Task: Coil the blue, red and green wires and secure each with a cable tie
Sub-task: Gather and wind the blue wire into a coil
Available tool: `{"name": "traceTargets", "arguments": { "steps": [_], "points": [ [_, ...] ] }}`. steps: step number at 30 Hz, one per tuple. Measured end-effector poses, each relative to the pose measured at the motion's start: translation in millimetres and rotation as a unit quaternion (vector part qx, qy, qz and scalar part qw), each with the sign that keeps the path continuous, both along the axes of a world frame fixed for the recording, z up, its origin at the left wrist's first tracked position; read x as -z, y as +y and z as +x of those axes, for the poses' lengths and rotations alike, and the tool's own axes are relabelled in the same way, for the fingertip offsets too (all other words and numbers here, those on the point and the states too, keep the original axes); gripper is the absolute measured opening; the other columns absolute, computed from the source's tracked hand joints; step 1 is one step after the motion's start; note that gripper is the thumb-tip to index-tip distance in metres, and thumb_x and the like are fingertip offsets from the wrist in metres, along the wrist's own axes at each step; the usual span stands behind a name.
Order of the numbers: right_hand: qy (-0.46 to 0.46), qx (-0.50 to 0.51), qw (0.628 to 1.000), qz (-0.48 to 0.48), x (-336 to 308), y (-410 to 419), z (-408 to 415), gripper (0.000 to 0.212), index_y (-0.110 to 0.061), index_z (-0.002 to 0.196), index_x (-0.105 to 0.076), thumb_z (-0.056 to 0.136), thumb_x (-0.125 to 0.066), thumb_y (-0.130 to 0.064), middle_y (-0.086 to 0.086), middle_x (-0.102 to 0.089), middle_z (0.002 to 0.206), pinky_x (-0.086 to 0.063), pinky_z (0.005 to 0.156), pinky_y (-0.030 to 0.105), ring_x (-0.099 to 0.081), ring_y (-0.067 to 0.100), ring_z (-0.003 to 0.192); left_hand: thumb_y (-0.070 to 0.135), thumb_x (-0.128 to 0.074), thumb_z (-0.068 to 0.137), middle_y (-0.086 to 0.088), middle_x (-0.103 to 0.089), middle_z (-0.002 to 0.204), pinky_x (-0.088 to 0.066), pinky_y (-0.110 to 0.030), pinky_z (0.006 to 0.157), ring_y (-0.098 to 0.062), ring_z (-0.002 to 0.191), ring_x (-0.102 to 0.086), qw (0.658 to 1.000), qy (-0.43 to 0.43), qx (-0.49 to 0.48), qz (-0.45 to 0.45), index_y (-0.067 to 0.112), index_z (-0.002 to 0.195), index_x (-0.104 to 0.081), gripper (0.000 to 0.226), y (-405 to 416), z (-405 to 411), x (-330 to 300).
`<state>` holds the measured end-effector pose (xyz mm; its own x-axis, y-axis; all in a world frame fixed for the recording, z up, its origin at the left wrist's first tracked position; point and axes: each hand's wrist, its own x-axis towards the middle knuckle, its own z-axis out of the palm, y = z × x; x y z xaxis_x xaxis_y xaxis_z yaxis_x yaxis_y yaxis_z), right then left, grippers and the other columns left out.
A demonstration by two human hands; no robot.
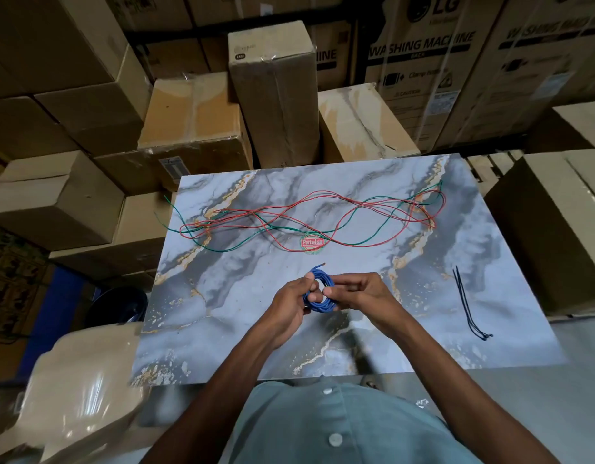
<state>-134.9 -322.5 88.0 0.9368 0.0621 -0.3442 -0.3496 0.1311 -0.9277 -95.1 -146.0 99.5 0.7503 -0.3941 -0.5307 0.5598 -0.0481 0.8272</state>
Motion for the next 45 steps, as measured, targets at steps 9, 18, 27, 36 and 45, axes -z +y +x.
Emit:
{"name": "traceTargets", "arguments": {
  "steps": [9, 18, 27, 36, 45],
  "points": [
    [-0.018, 0.002, 0.999, -0.036, -5, -1, 8, 0.038, -0.021, 0.13, -0.071, 0.094, -0.073, -0.035, 0.003, -0.079, 0.11, -0.061, 0.093, 0.035, -0.074, 0.018, 0.107, 0.03, -0.036, 0.107, 0.007, -0.045, 0.059, -0.028, -0.034, 0.07, -0.013, 0.062, -0.034, 0.994, -0.079, 0.047, 0.057, 0.017, 0.072, -0.045, 0.039, 4, 6, 9],
    [-0.024, 0.012, 0.999, 0.018, 2, -9, 17, 0.021, 0.003, 0.111, -0.076, 0.097, -0.068, -0.01, 0.022, -0.076, 0.108, -0.059, 0.089, 0.035, -0.074, 0.029, 0.101, 0.024, -0.036, 0.108, 0.002, -0.037, 0.063, -0.031, -0.03, 0.068, -0.011, 0.057, -0.033, 0.998, -0.037, 0.047, -0.005, 0.012, 0.074, -0.045, 0.037, 1, 3, 1],
    [-0.074, -0.002, 0.991, -0.111, 8, -15, 16, 0.015, -0.006, 0.107, -0.079, 0.1, -0.066, -0.01, 0.011, -0.079, 0.1, -0.061, 0.09, 0.039, -0.076, 0.024, 0.097, 0.031, -0.036, 0.108, 0.0, -0.033, 0.064, -0.027, -0.029, 0.064, -0.009, 0.054, -0.031, 0.996, 0.05, -0.026, -0.073, 0.01, 0.08, -0.047, 0.036, -12, -3, 13],
    [-0.088, 0.007, 0.987, -0.133, 16, -32, -3, 0.017, -0.009, 0.105, -0.082, 0.09, -0.08, -0.016, 0.003, -0.081, 0.098, -0.06, 0.093, 0.038, -0.077, 0.02, 0.099, 0.03, -0.038, 0.108, 0.002, -0.034, 0.06, -0.025, -0.029, 0.062, -0.009, 0.054, -0.03, 1.0, -0.003, 0.029, -0.004, 0.011, 0.074, -0.049, 0.041, -27, -1, 28],
    [-0.085, 0.106, 0.969, -0.208, 31, -43, -16, 0.012, -0.012, 0.1, -0.084, 0.089, -0.078, -0.011, -0.003, -0.081, 0.092, -0.063, 0.086, 0.032, -0.077, 0.008, 0.087, 0.044, -0.035, 0.107, -0.009, -0.069, 0.08, -0.044, -0.033, 0.077, -0.019, 0.075, -0.06, 0.99, 0.021, 0.109, 0.09, 0.01, 0.098, -0.068, 0.048, -53, 2, 33]
  ]
}}
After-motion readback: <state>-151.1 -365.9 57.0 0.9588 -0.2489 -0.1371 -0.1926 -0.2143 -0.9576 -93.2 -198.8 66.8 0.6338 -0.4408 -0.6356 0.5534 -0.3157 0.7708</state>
